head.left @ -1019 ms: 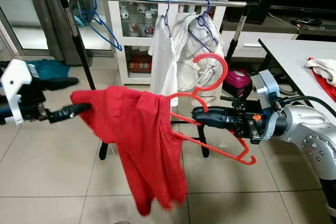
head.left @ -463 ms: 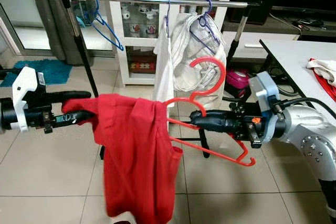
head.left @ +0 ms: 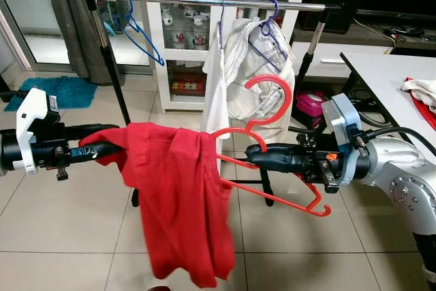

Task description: Hang hanger

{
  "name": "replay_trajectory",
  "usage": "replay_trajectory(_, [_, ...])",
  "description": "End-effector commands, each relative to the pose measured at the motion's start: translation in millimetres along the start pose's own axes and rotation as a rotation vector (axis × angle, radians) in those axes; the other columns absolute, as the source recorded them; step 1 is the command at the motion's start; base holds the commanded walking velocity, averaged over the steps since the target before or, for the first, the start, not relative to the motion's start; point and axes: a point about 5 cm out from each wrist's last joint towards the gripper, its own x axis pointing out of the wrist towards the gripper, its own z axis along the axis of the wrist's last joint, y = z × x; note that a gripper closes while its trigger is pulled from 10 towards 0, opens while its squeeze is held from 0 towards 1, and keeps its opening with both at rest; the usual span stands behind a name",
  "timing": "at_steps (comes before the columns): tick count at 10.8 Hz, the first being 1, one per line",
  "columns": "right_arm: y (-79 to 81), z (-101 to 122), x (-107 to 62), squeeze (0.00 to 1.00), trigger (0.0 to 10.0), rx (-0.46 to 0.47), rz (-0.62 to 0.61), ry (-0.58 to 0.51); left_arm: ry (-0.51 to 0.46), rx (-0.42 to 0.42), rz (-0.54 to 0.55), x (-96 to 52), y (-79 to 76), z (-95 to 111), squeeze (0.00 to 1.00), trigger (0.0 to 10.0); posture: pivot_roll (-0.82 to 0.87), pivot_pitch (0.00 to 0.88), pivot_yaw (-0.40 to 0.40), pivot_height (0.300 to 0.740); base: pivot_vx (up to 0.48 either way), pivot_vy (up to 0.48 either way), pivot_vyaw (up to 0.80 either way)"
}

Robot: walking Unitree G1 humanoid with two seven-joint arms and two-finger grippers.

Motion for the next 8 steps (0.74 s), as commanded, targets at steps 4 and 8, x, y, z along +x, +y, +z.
replay_trajectory(4, [-2.0, 12.4, -0.1, 0.0, 10.0, -0.052, 0.005, -0.012, -0.048, 0.004, 0.15, -10.3, 9.7, 0.5, 0.0, 0.0, -0.02, 0.0, -0.009, 0.74, 0.0, 0.0, 0.0])
replay_trajectory(8, [-4.5, 14.4, -1.9, 0.0, 10.0, -0.049, -0.01, -0.032, -0.096, -0.035, 0.324, -27.2, 17.2, -13.4, 0.0, 0.0, -0.02, 0.0, -0.012, 0.74, 0.0, 0.0, 0.0])
